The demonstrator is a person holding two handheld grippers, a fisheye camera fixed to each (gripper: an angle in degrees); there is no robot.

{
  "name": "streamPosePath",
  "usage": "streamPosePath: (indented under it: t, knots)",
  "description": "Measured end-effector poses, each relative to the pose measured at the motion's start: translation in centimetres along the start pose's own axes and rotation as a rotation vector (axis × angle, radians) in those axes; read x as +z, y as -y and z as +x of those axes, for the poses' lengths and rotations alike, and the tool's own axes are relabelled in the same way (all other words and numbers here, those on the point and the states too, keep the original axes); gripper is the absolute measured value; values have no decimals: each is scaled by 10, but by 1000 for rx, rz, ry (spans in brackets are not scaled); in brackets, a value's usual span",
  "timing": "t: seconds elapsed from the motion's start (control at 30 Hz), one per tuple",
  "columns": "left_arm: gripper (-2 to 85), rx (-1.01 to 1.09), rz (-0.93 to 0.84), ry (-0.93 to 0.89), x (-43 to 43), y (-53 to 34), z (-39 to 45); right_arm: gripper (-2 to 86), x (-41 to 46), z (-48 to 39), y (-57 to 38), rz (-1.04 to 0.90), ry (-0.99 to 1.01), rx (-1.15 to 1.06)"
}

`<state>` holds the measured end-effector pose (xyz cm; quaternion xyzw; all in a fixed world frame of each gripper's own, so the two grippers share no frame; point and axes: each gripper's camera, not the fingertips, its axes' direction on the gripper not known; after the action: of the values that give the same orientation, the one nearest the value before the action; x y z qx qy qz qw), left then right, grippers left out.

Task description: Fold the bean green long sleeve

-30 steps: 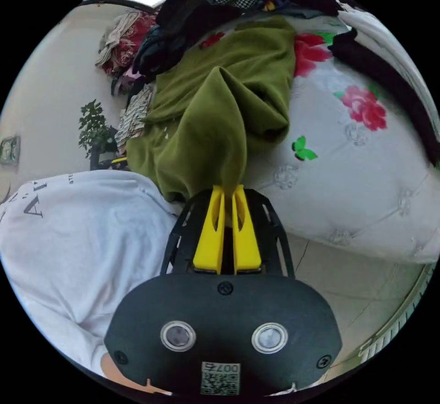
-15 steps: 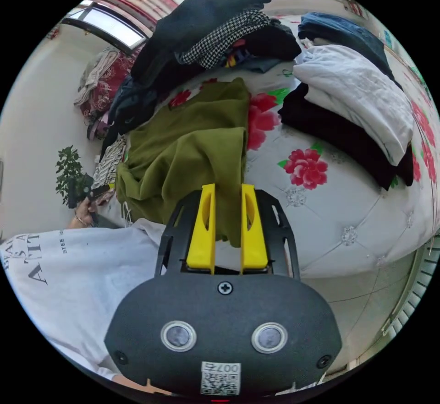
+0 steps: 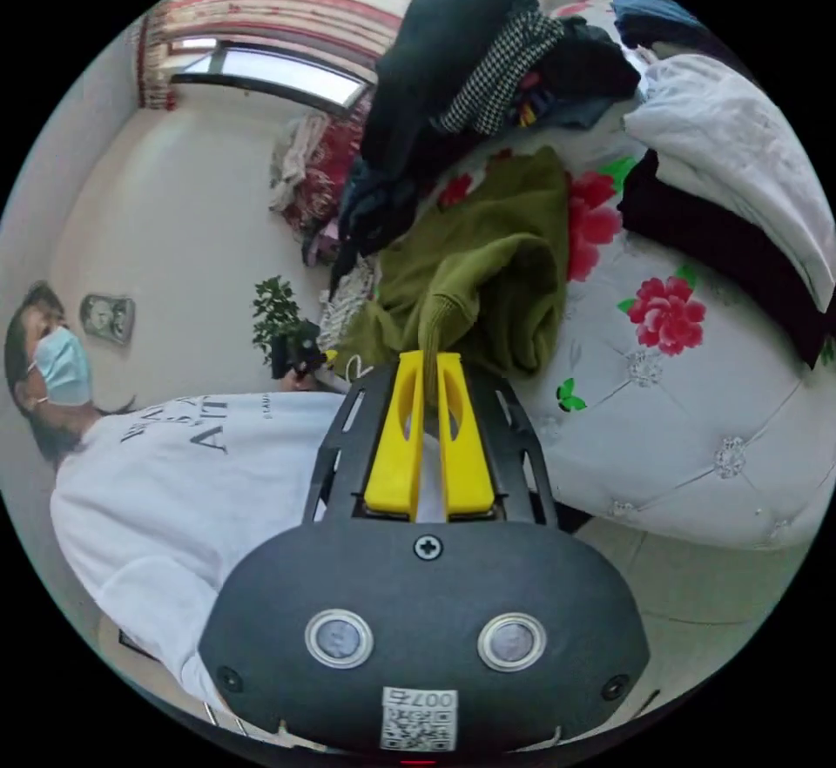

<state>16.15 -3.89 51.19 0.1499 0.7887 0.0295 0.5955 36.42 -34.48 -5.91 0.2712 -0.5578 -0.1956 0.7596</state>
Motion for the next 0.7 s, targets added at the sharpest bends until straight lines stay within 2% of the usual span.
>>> streamPosePath:
  t: [0.1,0.2,0.27,0.4,0.53,0.63,0.7]
  knots:
    - [-10,9,275,-266,-68,-28,-8,2,-44,-14,-10,148,155,-37]
    - [-10,36,502,-423,-114,-62,-11,1,-63,-23,-18,238,308,-49]
    - [-10,89,588,-476,-132,-80,-5,1,-69,-30,-23,274,385,-60]
    - [-9,118,611,-449,-150,-105,-2,1,-61,-34,-30,254,495,-4]
    - [-8,86,638,-470,-150,-83,-21,4,-53,-40,-3,203,489,13]
    - [-1,33,666,-449,-145,-12,-45,11,-50,-55,63,220,448,-33]
    - [30,-186,729,-360,-131,53,-76,25,-40,-69,127,276,264,-54]
